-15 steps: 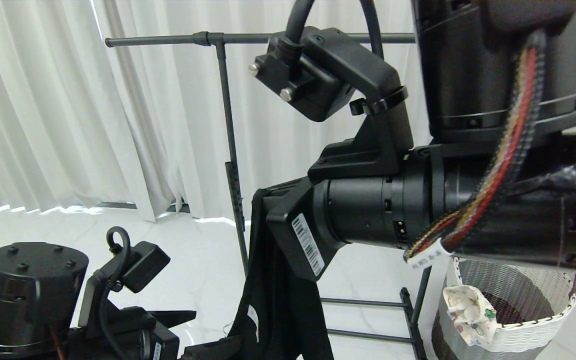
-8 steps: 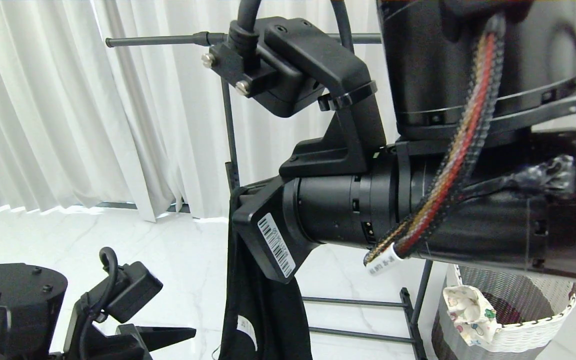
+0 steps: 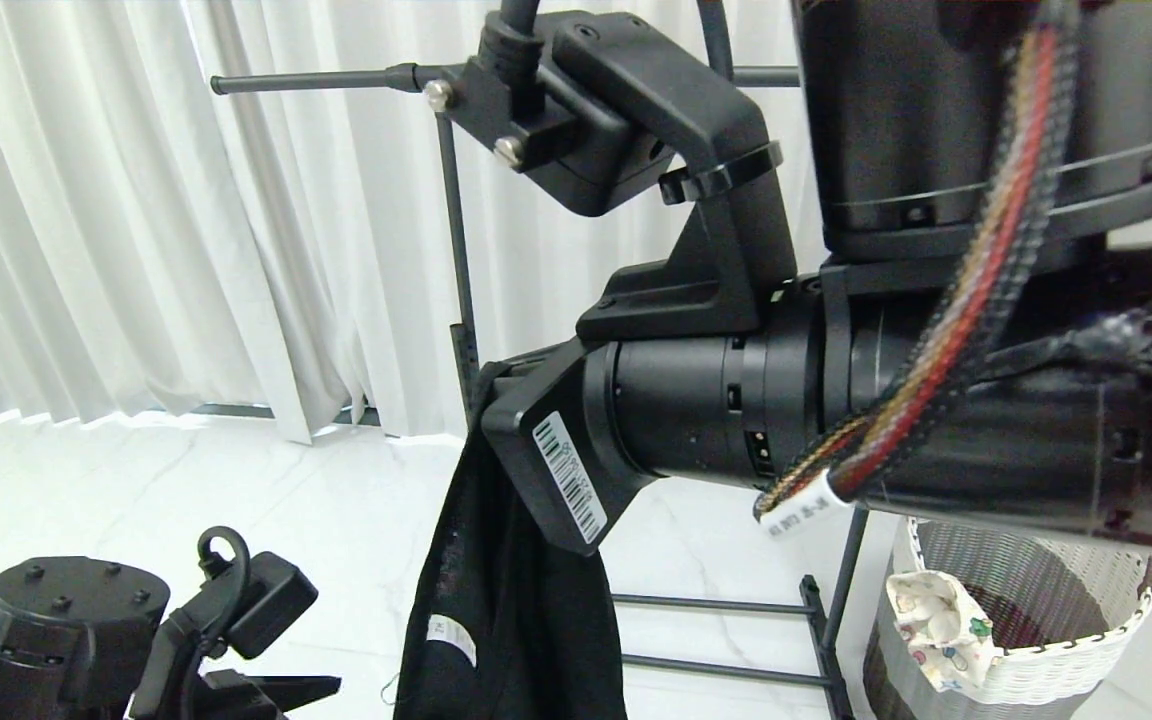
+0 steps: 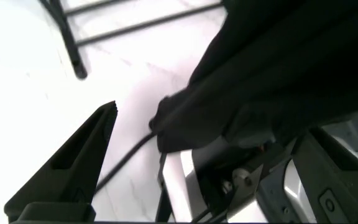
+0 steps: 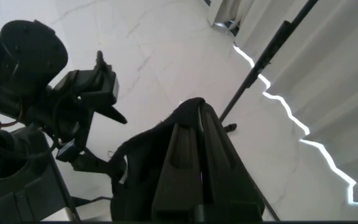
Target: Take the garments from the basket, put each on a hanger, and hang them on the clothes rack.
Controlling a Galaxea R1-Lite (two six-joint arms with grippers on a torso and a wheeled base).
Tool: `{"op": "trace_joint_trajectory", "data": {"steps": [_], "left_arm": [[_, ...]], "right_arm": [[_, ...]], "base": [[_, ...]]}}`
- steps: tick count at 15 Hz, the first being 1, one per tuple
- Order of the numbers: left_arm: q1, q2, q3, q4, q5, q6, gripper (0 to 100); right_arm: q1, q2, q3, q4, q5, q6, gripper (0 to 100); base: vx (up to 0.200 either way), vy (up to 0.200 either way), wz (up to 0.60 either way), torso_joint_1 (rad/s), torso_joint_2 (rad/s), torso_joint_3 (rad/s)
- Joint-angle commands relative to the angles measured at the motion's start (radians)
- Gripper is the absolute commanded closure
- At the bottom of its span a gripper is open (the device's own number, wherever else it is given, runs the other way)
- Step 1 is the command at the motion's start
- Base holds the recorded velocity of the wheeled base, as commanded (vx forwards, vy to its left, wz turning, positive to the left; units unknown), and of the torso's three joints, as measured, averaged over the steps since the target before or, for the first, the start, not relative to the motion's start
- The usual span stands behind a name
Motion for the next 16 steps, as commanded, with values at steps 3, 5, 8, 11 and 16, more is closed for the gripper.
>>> {"op": "trace_joint_trajectory", "data": {"steps": [3, 5, 8, 11, 16], "left_arm": [[0.017, -0.003, 0.02, -0.001, -0.002, -0.001, 0], [0.017, -0.008, 0.017, -0.001, -0.005, -0.001, 0], [0.019, -0.023, 0.019, -0.03, -0.006, -0.001, 100], [0.017, -0.084, 0.008, -0.031, -0.005, 0.004, 100], [0.016, -0.176, -0.127, -0.024, -0.002, 0.088, 100]], "right_arm": [[0.0, -0.049, 0.022, 0.016, -0.01, 0.0, 100], [0.0, -0.058, 0.031, 0.019, -0.012, 0.0, 100], [-0.004, -0.079, 0.054, 0.023, -0.016, 0.001, 100], [-0.036, -0.147, 0.137, 0.032, -0.061, 0.006, 100], [-0.133, -0.372, 0.444, 0.032, -0.084, 0.034, 100]], "base": [[0.0, 0.0, 0.0, 0.0, 0.0, 0.0], [0.0, 0.0, 0.0, 0.0, 0.0, 0.0], [0.0, 0.0, 0.0, 0.0, 0.0, 0.0], [0.0, 0.0, 0.0, 0.0, 0.0, 0.0], [0.0, 0.0, 0.0, 0.0, 0.0, 0.0]]}}
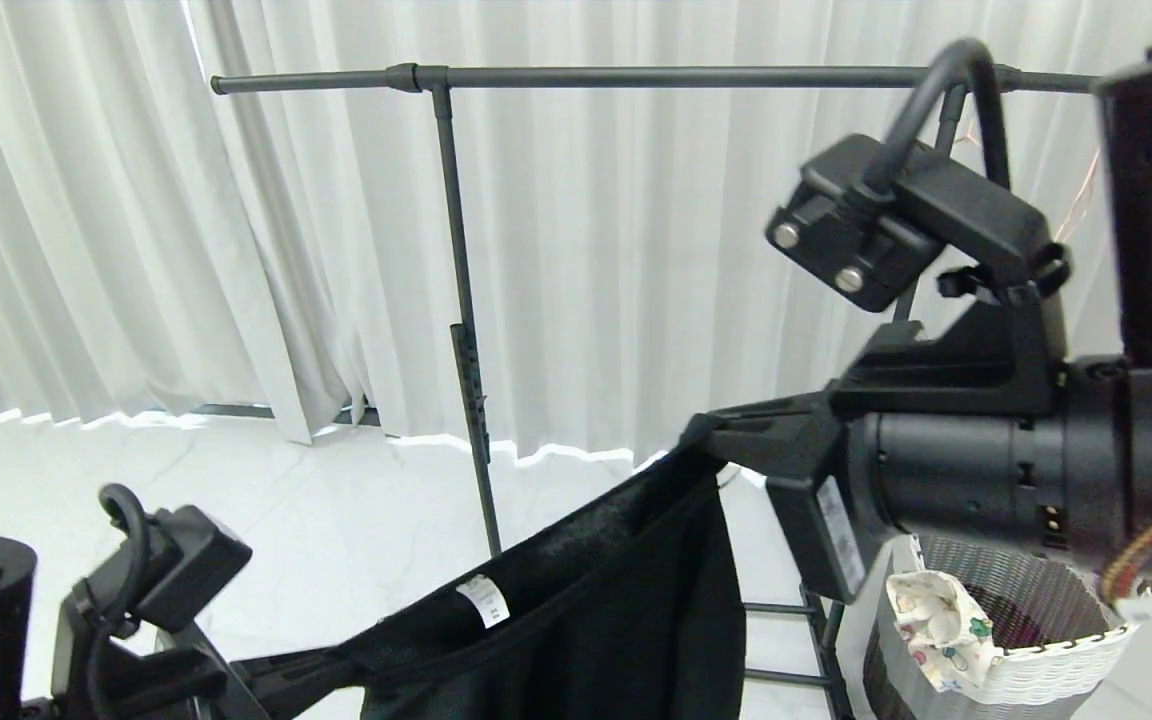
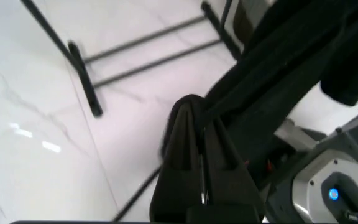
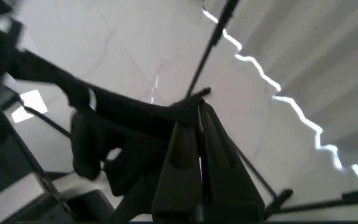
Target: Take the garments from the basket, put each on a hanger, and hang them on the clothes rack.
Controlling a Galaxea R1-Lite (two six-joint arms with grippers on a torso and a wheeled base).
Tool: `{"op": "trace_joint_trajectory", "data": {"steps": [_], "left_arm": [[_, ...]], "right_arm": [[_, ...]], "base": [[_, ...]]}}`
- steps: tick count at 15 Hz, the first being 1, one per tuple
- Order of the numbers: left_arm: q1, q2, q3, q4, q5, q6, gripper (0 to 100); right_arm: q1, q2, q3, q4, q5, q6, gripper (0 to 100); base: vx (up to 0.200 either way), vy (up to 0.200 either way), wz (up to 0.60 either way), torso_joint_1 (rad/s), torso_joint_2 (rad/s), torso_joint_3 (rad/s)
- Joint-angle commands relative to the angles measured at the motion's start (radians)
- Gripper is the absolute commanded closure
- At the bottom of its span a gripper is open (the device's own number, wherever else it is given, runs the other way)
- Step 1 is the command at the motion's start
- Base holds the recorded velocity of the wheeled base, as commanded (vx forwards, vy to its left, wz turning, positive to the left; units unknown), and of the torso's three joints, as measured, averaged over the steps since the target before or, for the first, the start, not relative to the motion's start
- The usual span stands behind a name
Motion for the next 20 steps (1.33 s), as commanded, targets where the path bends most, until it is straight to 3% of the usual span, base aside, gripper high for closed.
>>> {"op": "trace_joint_trajectory", "data": {"steps": [1, 2, 4, 5, 8, 10, 12, 17, 20], "left_arm": [[0.0, -0.025, -0.147, 0.022, 0.001, 0.005, 100], [0.002, -0.021, -0.208, 0.063, 0.001, 0.006, 100], [0.0, -0.013, -0.457, 0.296, 0.012, 0.072, 100], [0.0, -0.007, -0.506, 0.33, 0.016, 0.084, 100], [-0.037, 0.071, -0.791, 0.463, 0.075, 0.095, 100], [-0.06, 0.136, -0.98, 0.531, 0.108, 0.095, 100], [-0.089, 0.18, -1.129, 0.591, 0.113, 0.095, 100], [-0.239, 0.183, -1.171, 0.617, 0.205, 0.1, 100], [-0.256, 0.183, -1.178, 0.614, 0.205, 0.192, 100]], "right_arm": [[-0.06, -0.175, 0.16, 0.001, -0.011, 0.003, 100], [-0.072, -0.201, 0.188, 0.002, -0.011, 0.003, 100], [-0.152, -0.27, 0.226, 0.001, -0.008, 0.001, 100], [-0.174, -0.272, 0.221, -0.001, -0.006, 0.0, 100], [-0.278, -0.264, 0.1, -0.004, 0.046, -0.017, 100], [-0.335, -0.247, 0.005, -0.001, 0.075, -0.077, 100], [-0.35, -0.226, -0.075, 0.004, 0.092, -0.103, 100], [-0.35, -0.226, -0.164, 0.073, 0.092, -0.117, 100], [-0.359, -0.267, -0.251, 0.251, 0.092, -0.128, 100]], "base": [[0.0, 0.0, 0.0, 0.0, 0.0, 0.0], [0.0, 0.0, 0.0, 0.0, 0.0, 0.0], [0.0, 0.0, 0.0, 0.0, 0.0, 0.0], [0.0, 0.0, 0.0, 0.0, 0.0, 0.0], [0.0, 0.0, 0.0, 0.0, 0.0, 0.0], [0.0, 0.0, 0.0, 0.0, 0.0, 0.0], [0.0, 0.0, 0.0, 0.0, 0.0, 0.0], [0.0, 0.0, 0.0, 0.0, 0.0, 0.0], [0.0, 0.0, 0.0, 0.0, 0.0, 0.0]]}}
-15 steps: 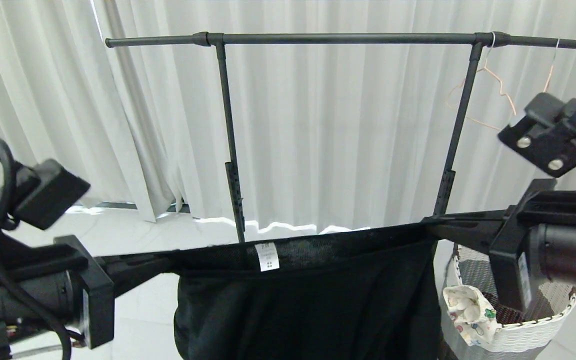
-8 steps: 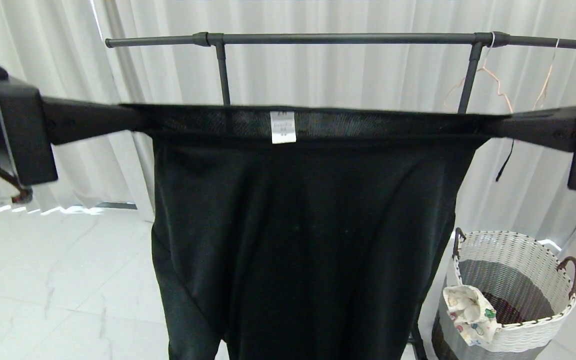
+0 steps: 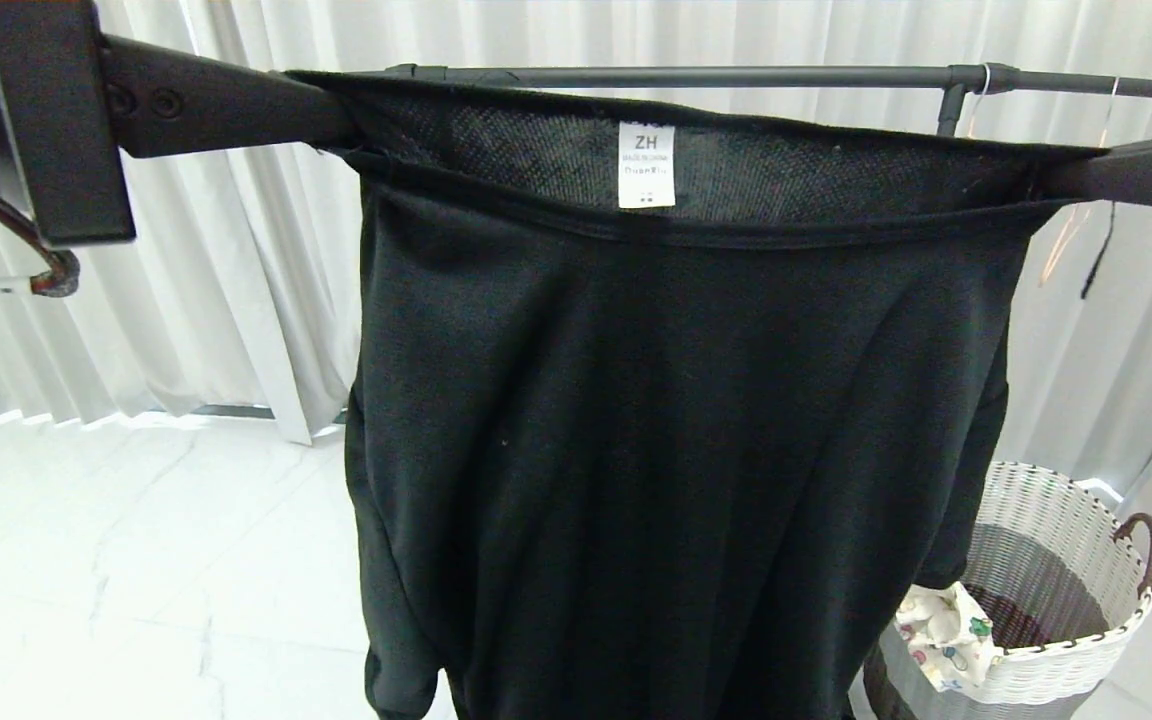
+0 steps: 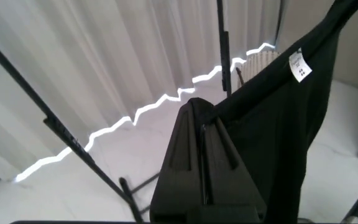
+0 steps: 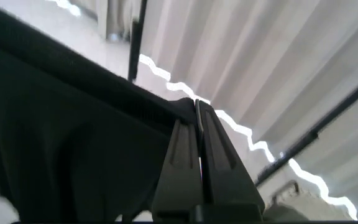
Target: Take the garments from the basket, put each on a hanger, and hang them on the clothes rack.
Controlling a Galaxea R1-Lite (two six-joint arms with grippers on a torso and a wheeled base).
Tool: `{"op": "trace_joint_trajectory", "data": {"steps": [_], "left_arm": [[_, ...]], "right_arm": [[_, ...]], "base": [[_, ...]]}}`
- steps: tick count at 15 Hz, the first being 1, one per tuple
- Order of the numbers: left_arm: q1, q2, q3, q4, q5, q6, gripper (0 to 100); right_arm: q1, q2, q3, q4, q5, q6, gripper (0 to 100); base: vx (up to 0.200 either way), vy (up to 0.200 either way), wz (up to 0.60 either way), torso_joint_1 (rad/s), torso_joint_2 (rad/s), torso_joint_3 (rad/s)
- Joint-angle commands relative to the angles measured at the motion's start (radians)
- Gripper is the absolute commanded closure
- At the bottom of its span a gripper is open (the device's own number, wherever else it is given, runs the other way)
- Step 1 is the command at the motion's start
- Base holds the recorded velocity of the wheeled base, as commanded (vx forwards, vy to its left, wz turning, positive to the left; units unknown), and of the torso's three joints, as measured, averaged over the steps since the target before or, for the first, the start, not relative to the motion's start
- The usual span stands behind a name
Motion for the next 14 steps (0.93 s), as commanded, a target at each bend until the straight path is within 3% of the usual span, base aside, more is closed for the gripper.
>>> {"op": "trace_joint_trajectory", "data": {"steps": [1, 4, 7, 10, 14], "left_arm": [[-0.008, 0.006, -0.013, -0.001, -0.001, 0.007, 100], [-0.008, 0.009, -0.011, -0.001, -0.001, 0.002, 100], [-0.008, 0.044, -0.019, -0.038, 0.004, -0.001, 100], [-0.008, 0.089, -0.028, -0.11, 0.025, 0.001, 100], [-0.008, 0.092, -0.026, -0.112, 0.025, -0.027, 100]], "right_arm": [[-0.014, -0.039, -0.065, 0.102, 0.001, -0.001, 100], [-0.014, -0.105, -0.084, 0.257, 0.045, 0.0, 100], [-0.013, -0.173, -0.081, 0.384, 0.194, 0.002, 100], [0.016, -0.228, -0.029, 0.422, 0.335, 0.002, 100], [0.049, -0.235, -0.004, 0.413, 0.334, 0.0, 100]], "base": [[0.0, 0.0, 0.0, 0.0, 0.0, 0.0], [0.0, 0.0, 0.0, 0.0, 0.0, 0.0], [0.0, 0.0, 0.0, 0.0, 0.0, 0.0], [0.0, 0.0, 0.0, 0.0, 0.0, 0.0], [0.0, 0.0, 0.0, 0.0, 0.0, 0.0]]}}
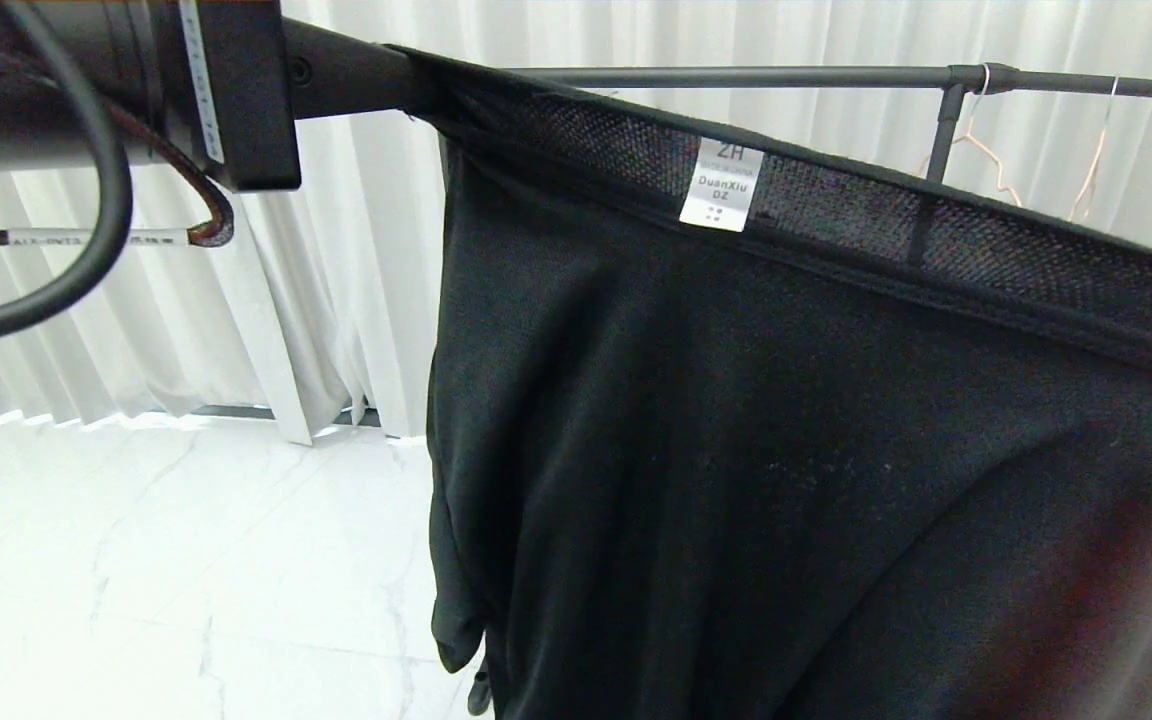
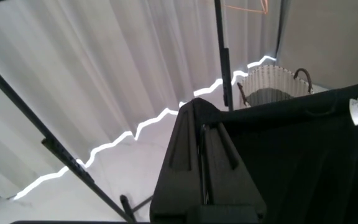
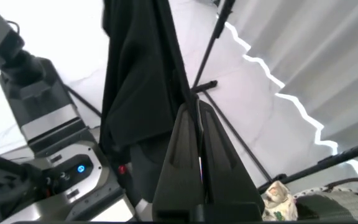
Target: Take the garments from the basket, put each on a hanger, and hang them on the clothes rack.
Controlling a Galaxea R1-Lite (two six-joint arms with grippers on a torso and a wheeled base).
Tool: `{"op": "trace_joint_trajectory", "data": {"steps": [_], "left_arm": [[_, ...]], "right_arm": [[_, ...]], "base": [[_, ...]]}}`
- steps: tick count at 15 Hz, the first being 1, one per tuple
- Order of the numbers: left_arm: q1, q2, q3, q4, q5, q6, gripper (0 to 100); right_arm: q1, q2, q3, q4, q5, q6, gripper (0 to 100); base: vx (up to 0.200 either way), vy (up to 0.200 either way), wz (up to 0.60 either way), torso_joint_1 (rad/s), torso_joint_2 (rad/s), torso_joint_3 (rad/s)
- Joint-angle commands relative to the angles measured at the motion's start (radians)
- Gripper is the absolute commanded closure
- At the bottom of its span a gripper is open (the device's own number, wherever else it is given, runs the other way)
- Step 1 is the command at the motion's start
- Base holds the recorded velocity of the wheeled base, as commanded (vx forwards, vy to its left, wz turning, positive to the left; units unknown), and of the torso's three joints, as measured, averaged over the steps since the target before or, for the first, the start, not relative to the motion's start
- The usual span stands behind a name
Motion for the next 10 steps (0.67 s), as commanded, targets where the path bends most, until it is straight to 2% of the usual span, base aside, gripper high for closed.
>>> {"op": "trace_joint_trajectory", "data": {"steps": [1, 4, 5, 7, 9, 10], "left_arm": [[0.0, 0.005, 0.003, -0.001, 0.001, -0.013, 100], [0.0, -0.003, 0.017, 0.007, 0.003, -0.044, 100], [0.0, -0.013, 0.035, 0.015, 0.004, -0.044, 100], [-0.001, -0.053, 0.059, 0.082, 0.004, -0.046, 100], [-0.01, -0.093, 0.074, 0.171, 0.004, -0.055, 100], [-0.027, -0.118, 0.085, 0.208, 0.003, -0.064, 100]], "right_arm": [[0.004, -0.012, 0.003, 0.0, 0.0, 0.0, 100], [0.003, -0.016, 0.011, 0.002, -0.006, 0.002, 100], [-0.009, -0.016, 0.017, 0.002, -0.043, 0.002, 100], [-0.022, -0.007, 0.022, -0.01, -0.176, 0.005, 100], [-0.026, 0.013, 0.035, -0.072, -0.213, 0.019, 100], [-0.048, 0.03, 0.071, -0.159, -0.224, 0.019, 100]], "base": [[0.0, 0.0, 0.0, 0.0, 0.0, 0.0], [0.0, 0.0, 0.0, 0.0, 0.0, 0.0], [0.0, 0.0, 0.0, 0.0, 0.0, 0.0], [0.0, 0.0, 0.0, 0.0, 0.0, 0.0], [0.0, 0.0, 0.0, 0.0, 0.0, 0.0], [0.0, 0.0, 0.0, 0.0, 0.0, 0.0]]}}
